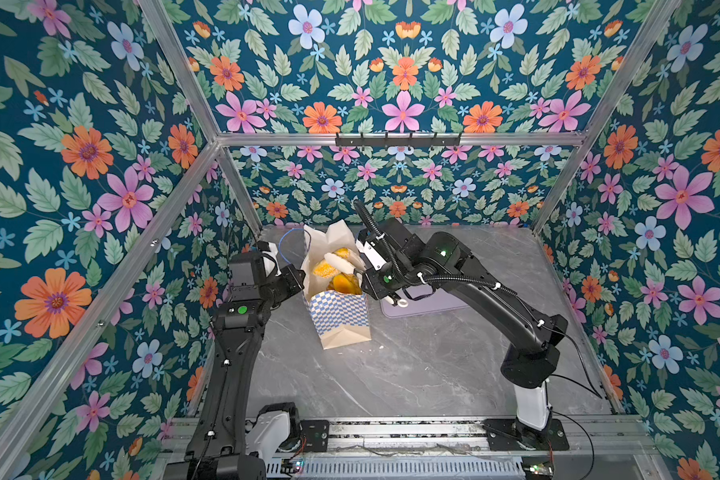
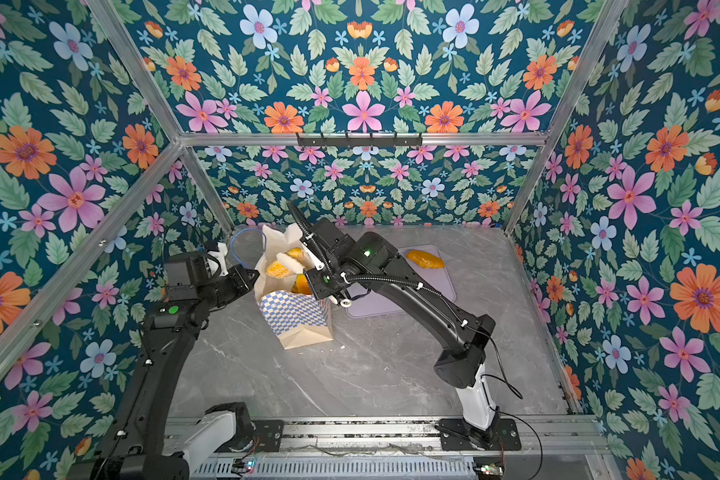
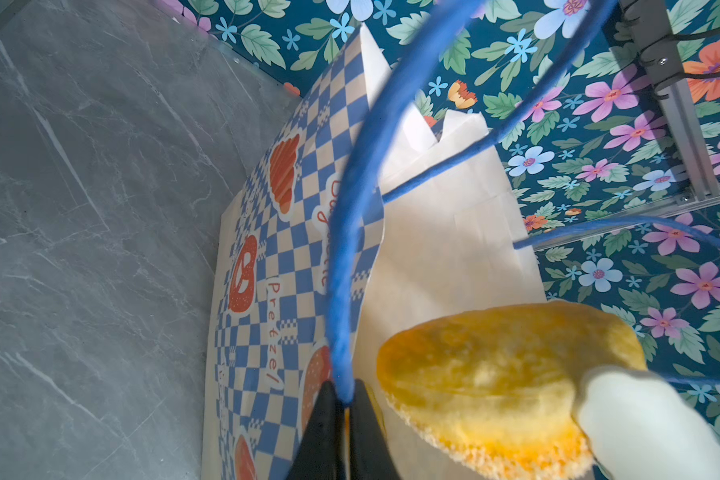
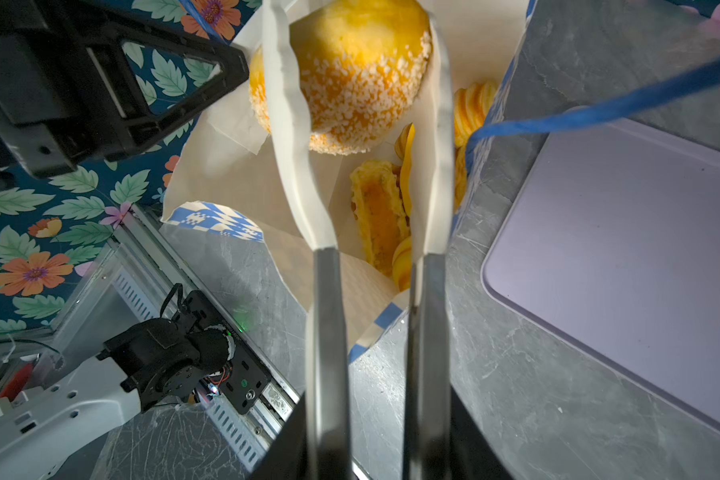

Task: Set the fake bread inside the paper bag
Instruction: 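Lower the bun into the bag and open the tongs to release it, then move the open tongs with the right gripper back over the tray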

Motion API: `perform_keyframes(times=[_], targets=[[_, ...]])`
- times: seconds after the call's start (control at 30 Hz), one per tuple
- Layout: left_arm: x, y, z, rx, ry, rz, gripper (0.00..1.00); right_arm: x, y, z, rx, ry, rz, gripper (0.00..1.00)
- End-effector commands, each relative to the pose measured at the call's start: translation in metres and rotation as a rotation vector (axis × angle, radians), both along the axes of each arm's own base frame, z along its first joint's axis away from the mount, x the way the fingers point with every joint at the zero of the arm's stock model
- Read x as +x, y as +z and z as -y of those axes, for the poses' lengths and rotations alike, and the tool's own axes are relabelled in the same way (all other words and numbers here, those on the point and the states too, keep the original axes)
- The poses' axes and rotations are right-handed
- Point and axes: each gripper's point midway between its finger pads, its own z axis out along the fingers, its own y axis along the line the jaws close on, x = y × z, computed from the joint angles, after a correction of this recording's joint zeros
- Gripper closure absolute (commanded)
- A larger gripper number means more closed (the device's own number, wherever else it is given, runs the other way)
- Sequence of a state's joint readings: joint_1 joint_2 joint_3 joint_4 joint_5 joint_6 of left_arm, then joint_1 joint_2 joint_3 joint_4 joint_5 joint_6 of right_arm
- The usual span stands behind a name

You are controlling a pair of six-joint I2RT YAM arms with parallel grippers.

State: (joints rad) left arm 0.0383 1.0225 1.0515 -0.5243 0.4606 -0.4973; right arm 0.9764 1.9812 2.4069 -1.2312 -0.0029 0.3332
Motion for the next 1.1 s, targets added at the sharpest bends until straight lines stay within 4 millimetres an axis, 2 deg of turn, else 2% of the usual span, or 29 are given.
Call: perform_keyframes(times=[0.0,0.2,0.5,1.07], targets=[[-0.001,0.000,-0.001,0.007,0.005,-0.003,0.89,0.002,0.004,0.000,-0.004,0.001,0.028,0.60],[-0.001,0.001,0.000,0.005,0.001,-0.002,0.89,0.000,0.005,-0.001,-0.006,0.003,0.035,0.59],[-0.002,0.000,-0.001,0.006,0.006,-0.004,0.89,0.000,0.011,0.001,0.003,0.002,0.050,0.46],[-0.001,-0.001,-0.001,0.007,0.005,-0.005,0.89,-0.001,0.022,0.000,0.033,0.001,0.070,0.46]])
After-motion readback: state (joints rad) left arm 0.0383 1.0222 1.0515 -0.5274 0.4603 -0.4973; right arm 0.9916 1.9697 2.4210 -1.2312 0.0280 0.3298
